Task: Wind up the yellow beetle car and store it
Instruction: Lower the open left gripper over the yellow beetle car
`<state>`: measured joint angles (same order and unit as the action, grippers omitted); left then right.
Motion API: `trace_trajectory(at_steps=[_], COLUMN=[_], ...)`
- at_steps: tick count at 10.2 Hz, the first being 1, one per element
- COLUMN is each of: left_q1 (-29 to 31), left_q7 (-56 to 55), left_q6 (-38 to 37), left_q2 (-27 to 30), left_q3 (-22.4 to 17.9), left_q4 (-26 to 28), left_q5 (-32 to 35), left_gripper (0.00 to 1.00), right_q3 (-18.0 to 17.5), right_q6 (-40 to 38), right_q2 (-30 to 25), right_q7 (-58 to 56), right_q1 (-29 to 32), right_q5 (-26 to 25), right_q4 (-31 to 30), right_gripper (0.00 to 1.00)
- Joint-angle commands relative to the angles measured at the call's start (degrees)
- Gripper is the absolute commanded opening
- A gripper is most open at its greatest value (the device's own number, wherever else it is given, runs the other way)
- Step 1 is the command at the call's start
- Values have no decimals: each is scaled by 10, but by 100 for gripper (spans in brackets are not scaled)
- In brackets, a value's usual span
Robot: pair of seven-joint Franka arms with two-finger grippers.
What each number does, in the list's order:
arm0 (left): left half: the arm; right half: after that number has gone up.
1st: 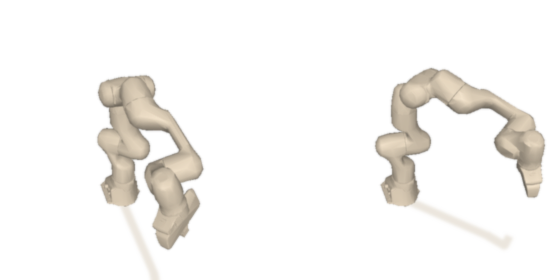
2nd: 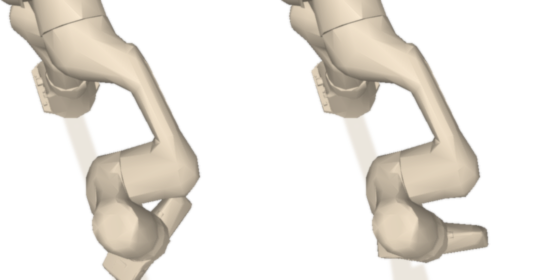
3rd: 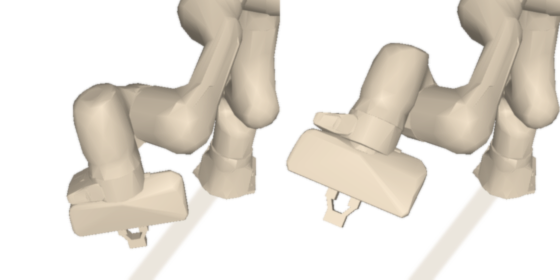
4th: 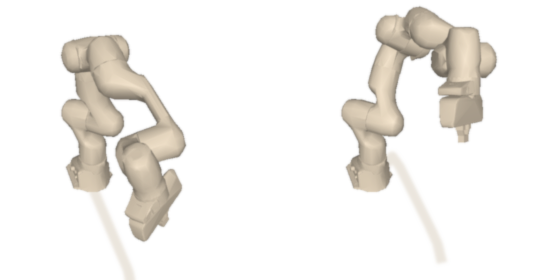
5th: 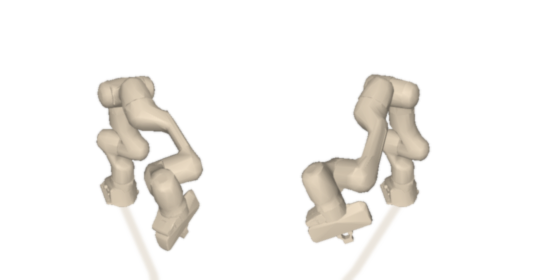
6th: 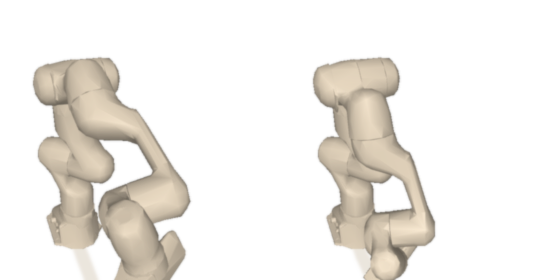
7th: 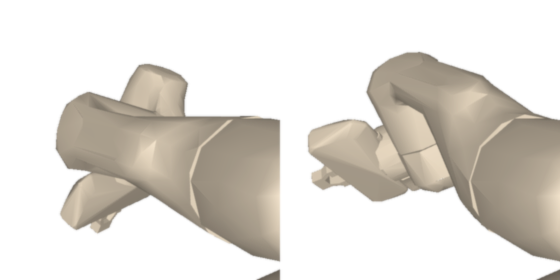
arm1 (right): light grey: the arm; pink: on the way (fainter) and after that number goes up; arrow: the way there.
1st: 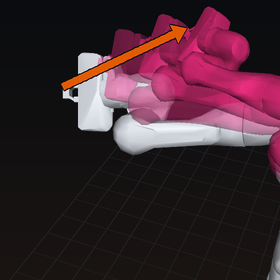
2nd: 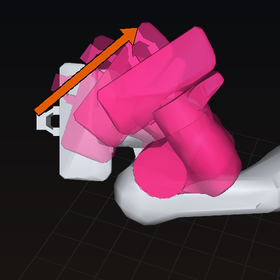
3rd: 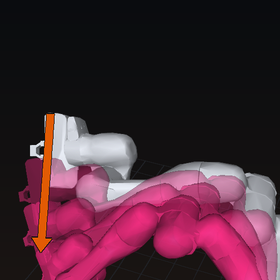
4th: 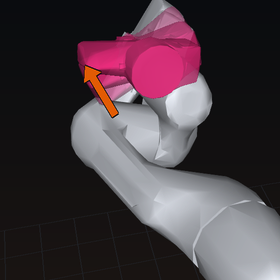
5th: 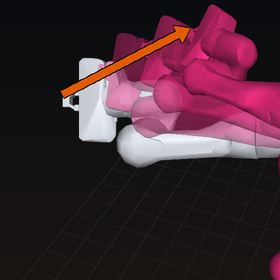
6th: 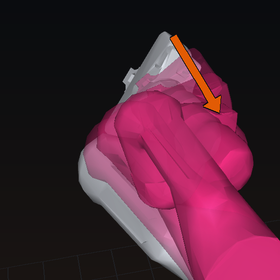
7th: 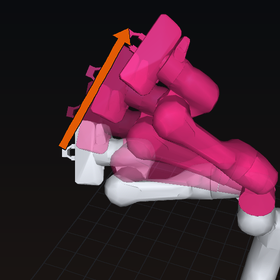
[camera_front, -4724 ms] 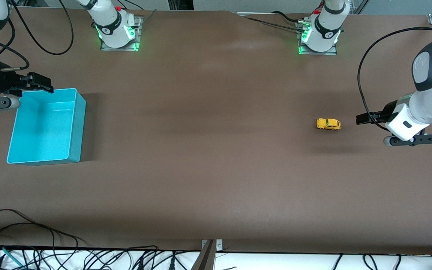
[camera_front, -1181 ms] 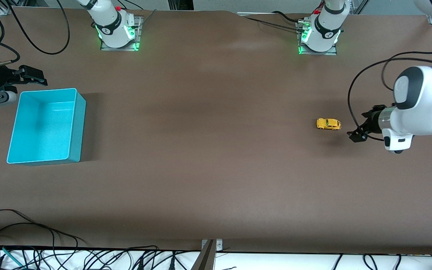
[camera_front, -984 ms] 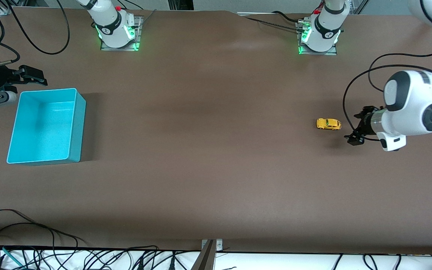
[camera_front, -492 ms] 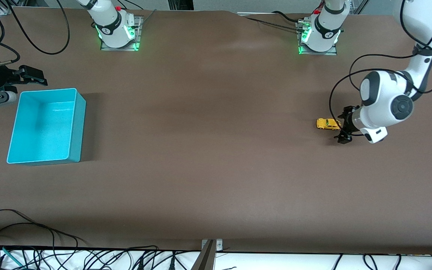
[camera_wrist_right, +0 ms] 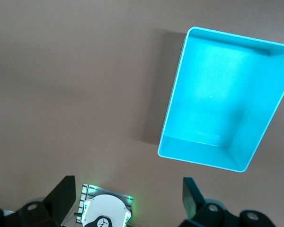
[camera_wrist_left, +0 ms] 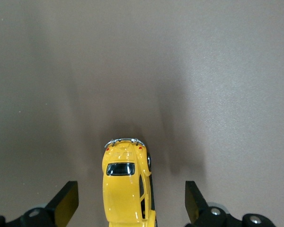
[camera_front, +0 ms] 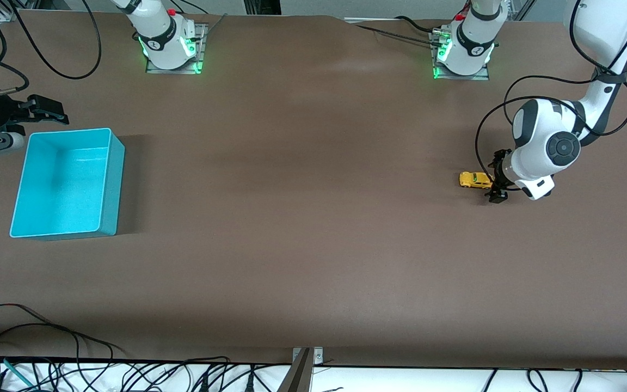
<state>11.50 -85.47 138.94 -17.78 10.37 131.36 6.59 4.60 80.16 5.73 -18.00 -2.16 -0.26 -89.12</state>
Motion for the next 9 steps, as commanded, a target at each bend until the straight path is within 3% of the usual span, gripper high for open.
trace_trajectory(at_steps=[1,4,9], left_q1=[-1,-3,-8], left_q7=[-24,-32,-31], left_q6=[14,27,27], left_q2=[11,0,-12], left_q3=[4,5,5], left_q4=[14,14,14], left_q5=[15,15,16], left_gripper=[94,93,82], right_q3=[0,0,0], right_q6=[-8,-8,-6], right_q2=[4,4,4], right_q7=[-10,-10,-10], right_q1=[4,4,4], right_q5=[3,3,3], right_q4=[11,11,12], right_gripper=[100,100,100])
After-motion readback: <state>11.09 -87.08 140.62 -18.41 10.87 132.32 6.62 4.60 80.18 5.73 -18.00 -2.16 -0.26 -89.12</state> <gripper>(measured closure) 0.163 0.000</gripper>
